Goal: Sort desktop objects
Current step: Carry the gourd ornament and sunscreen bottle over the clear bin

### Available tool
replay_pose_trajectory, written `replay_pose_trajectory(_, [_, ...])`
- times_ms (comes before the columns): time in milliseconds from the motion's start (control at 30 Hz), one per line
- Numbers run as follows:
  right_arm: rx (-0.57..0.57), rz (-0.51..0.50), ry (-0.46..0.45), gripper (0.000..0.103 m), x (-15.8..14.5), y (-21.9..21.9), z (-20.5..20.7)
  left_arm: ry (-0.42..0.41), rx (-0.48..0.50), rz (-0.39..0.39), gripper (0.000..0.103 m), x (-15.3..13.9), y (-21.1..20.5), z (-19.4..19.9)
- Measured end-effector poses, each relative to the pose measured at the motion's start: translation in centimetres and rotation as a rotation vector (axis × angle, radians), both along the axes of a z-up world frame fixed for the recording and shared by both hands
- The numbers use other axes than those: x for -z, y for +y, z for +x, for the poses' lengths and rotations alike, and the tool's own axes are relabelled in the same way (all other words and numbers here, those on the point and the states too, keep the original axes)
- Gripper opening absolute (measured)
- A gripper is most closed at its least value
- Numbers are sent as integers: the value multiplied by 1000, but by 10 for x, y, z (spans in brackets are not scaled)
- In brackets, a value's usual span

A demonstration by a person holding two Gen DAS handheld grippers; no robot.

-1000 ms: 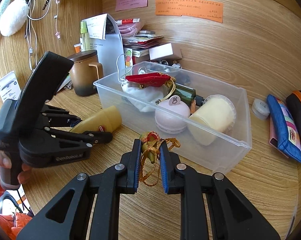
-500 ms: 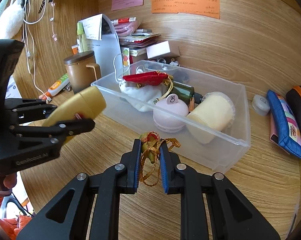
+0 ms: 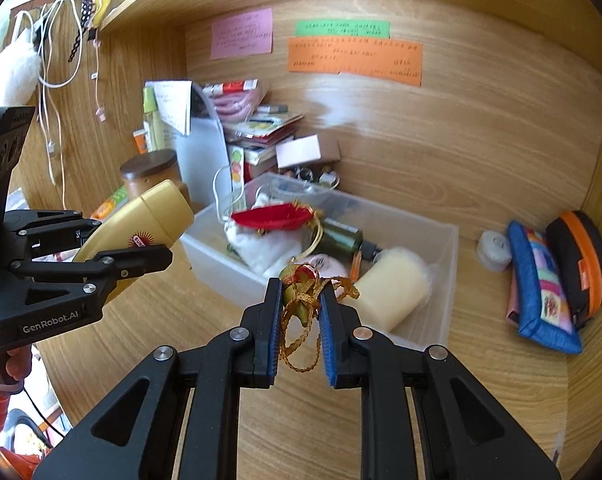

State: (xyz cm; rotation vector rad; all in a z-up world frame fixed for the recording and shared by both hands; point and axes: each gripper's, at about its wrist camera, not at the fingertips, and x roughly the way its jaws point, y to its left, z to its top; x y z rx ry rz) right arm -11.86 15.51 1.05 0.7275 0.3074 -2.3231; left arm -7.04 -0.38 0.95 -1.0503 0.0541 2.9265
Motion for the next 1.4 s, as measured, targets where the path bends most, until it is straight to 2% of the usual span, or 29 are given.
replay_pose_trajectory(300, [34,11,14,16,-15,-10,-25,18,48,27,26,-22,-11,-29])
replay_pose_trajectory(567, [54,19,-10,16,-20,-22,-56,7,84,44,26,-25,-14,-62])
replay_pose_trajectory(1067, [77,67,-115,16,22,-40,-96,-81,167,52,26,10,4,-114])
replay_pose_trajectory(1400, [88,93,-139,16,41,-45,-104,-128,181,77,25,28,1,-132])
